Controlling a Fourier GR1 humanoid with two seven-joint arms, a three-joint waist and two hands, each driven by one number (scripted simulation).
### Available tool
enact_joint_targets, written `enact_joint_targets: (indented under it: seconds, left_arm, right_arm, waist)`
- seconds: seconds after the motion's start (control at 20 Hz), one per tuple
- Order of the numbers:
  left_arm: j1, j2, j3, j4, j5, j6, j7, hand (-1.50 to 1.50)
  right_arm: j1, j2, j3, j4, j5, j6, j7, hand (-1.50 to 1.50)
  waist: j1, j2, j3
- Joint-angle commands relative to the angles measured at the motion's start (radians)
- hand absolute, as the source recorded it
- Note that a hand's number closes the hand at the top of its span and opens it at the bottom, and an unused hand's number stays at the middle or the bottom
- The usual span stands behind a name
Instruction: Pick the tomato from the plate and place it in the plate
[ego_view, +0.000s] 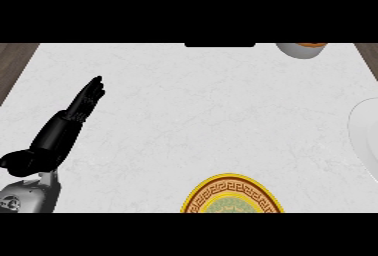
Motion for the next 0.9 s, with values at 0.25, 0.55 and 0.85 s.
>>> enact_joint_targets:
  seconds: [0.25,0.55,0.85]
  left_arm:
    - [0.010,-0.018,-0.003,-0.019,-0.018,-0.021,-0.005,0.00]
    - [-0.016,-0.021,0.016,-0.024,-0.022,-0.016,0.017,0.00]
    - [0.017,-0.005,0.043,-0.022,-0.003,-0.036,-0.003,0.00]
  right_arm:
    - [0.067,-0.032,-0.102,0.152,-0.077,-0.251,-0.085,-1.50]
    - [0.078,-0.022,-0.106,0.068,-0.141,-0.350,-0.221,-1.50]
    - [0.079,0.042,-0.134,-0.050,-0.264,-0.534,-0.391,-1.50]
  waist:
    - [0.011,0.001,-0.001]
    - [0.002,-0.002,-0.001]
    - [-0.001,-0.006,0.000]
